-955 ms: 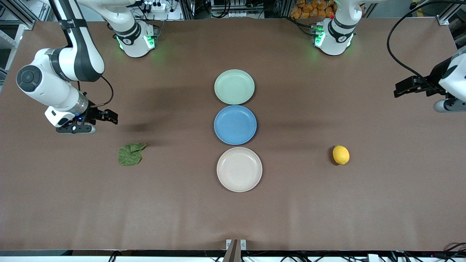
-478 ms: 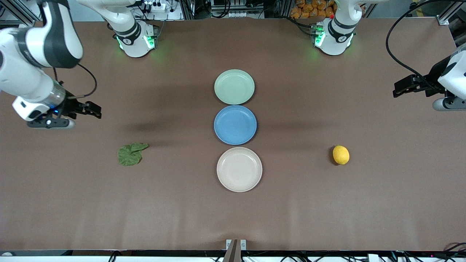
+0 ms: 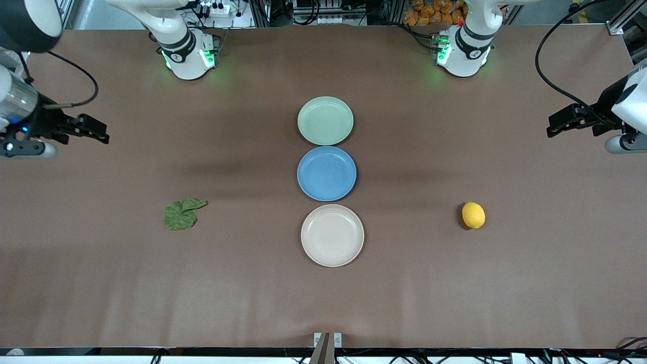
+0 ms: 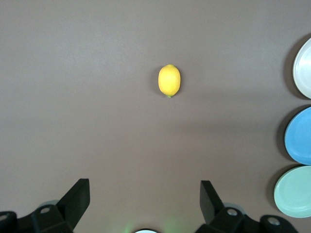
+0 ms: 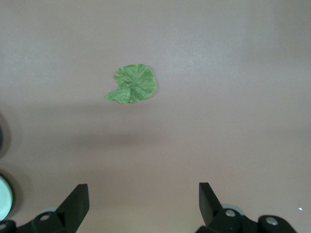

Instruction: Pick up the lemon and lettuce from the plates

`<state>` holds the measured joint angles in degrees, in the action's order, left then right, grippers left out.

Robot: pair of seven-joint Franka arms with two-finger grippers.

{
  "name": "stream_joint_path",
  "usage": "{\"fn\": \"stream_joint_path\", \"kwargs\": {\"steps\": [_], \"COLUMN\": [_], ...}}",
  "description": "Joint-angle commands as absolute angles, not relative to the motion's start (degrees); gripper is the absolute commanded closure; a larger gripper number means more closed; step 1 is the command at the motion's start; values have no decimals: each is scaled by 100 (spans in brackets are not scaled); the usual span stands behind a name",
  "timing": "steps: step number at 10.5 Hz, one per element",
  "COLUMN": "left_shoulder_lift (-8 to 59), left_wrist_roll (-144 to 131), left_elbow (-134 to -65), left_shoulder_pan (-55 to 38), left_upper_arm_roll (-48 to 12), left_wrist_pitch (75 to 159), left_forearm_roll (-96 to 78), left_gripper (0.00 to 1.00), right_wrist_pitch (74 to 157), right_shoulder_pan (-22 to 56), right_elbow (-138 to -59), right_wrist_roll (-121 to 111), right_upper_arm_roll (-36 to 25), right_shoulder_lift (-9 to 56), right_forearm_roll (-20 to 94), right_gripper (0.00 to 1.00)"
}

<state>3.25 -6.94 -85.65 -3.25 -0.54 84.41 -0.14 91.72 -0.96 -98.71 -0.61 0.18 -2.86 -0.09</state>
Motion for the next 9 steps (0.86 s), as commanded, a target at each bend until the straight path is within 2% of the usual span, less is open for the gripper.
{"fn": "stream_joint_path", "kwargs": {"steps": [1, 3, 9], "left_shoulder_lift": [290, 290, 308], "left_wrist_roll": [-1098, -1011, -984], "left_elbow": [-8525, -8525, -8534], "left_shoulder_pan": [-325, -264, -255], "left_upper_arm_roll": [-193, -220, -193], "left_wrist_pitch": [8446, 8446, 8490], "left_forearm_roll": [-123, -114, -123], "left_gripper": [0, 0, 0], "right_wrist_pitch": [8694, 8395, 8376], "right_shoulder_pan": [-202, -202, -202], "right_elbow": [-9222, -8922, -8648], "right_wrist_roll": [0, 0, -9], "right_upper_arm_roll": [123, 149, 123], "right_shoulder_lift": [-255, -255, -255], "right_forearm_roll": [9, 35, 150], "right_gripper": [0, 0, 0]}}
